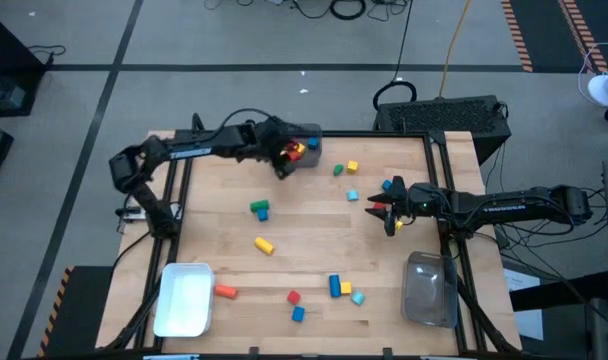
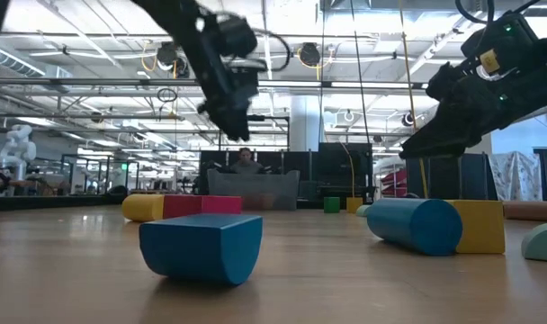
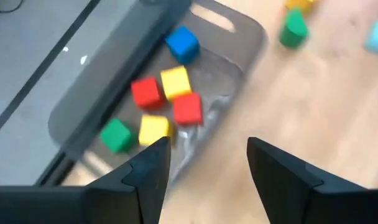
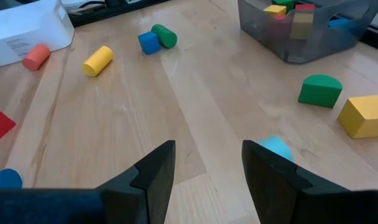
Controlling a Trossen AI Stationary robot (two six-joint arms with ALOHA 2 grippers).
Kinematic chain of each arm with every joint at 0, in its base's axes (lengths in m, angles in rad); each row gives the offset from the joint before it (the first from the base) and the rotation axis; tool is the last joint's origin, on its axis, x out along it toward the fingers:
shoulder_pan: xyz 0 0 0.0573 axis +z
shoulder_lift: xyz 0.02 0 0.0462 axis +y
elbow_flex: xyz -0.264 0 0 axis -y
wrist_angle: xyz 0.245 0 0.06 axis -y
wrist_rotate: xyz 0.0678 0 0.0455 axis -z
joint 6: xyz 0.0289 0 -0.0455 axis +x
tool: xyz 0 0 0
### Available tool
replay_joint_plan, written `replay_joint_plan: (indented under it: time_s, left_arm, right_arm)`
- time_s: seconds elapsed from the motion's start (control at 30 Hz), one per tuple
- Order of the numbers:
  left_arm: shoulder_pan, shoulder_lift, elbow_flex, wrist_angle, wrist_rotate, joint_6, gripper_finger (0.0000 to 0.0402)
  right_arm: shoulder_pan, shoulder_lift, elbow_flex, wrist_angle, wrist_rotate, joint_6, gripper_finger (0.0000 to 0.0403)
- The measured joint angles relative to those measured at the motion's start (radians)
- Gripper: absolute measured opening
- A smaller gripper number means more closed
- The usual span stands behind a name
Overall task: Sort blocks by size
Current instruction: Put the blue square block into the top black bin
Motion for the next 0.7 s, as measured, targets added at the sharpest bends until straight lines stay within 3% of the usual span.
replay_joint_plan:
  time_s: [0.27,0.47,0.7]
  left_arm:
    - [-0.204,-0.056,-0.004,-0.272,-0.093,-0.153,0.0215]
    - [-0.338,-0.056,-0.112,-0.265,-0.104,-0.205,0.0215]
    - [-0.379,-0.056,-0.24,-0.181,-0.109,-0.25,0.0215]
  right_arm:
    - [0.0,0.0,0.0,-0.033,0.0,0.0,0.0176]
    - [0.0,0.0,0.0,-0.033,0.0,0.0,0.0176]
    - [0.0,0.0,0.0,-0.026,0.0,-0.003,0.0176]
